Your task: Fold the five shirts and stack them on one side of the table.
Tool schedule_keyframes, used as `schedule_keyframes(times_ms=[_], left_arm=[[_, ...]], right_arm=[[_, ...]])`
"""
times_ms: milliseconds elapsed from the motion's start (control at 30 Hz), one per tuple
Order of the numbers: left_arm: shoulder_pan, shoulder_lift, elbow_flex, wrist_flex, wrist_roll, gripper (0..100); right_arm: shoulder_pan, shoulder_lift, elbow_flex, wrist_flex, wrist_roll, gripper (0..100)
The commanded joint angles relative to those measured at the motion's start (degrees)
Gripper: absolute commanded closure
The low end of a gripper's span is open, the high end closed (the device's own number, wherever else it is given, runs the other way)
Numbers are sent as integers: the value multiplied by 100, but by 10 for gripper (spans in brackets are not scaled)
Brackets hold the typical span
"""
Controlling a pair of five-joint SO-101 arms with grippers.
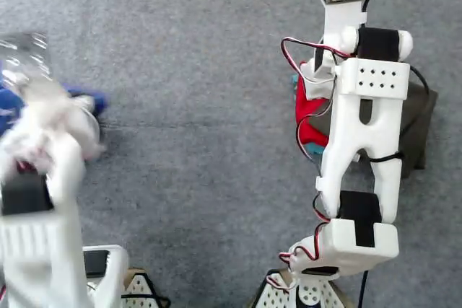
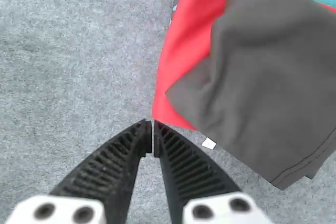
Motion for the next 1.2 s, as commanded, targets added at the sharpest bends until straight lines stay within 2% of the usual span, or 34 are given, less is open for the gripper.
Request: schedule_keyframes(times_ms=[0,133,233,300,400,500,600,733,800,900,1000,1100,1167], left_arm=[[1789,-624,-75,-325,9,973],[2914,-281,-75,-457,9,970],[3310,79,-92,-360,9,968],[3354,211,-268,132,18,915],[3354,273,-743,1257,44,781],[3240,255,-1218,2031,9,754],[2299,237,-1657,2215,0,741],[-40,281,-1736,2224,-211,740],[-1138,299,-1130,2119,-316,740],[-2334,440,813,1266,-325,740],[-3081,554,2633,-9,-484,740],[-3204,695,3749,-1090,-624,741],[-3240,712,4066,-1398,-598,742]], right_arm=[[-62,-57,-31,35,-53,982],[-62,-57,-22,35,-53,982],[-70,-57,-22,35,-44,981],[-88,-57,-22,35,-18,980],[-88,-57,-75,35,-9,979],[-105,-13,-75,26,-9,953],[-334,-4,-75,18,-9,850],[-1204,75,-171,9,-35,743],[-1758,312,-286,9,-44,740],[-2514,1042,-523,-35,-44,740],[-2998,2062,-1095,-176,-44,739],[-3314,3257,-1982,-308,-53,740],[-3508,4066,-2738,-290,-53,740]])
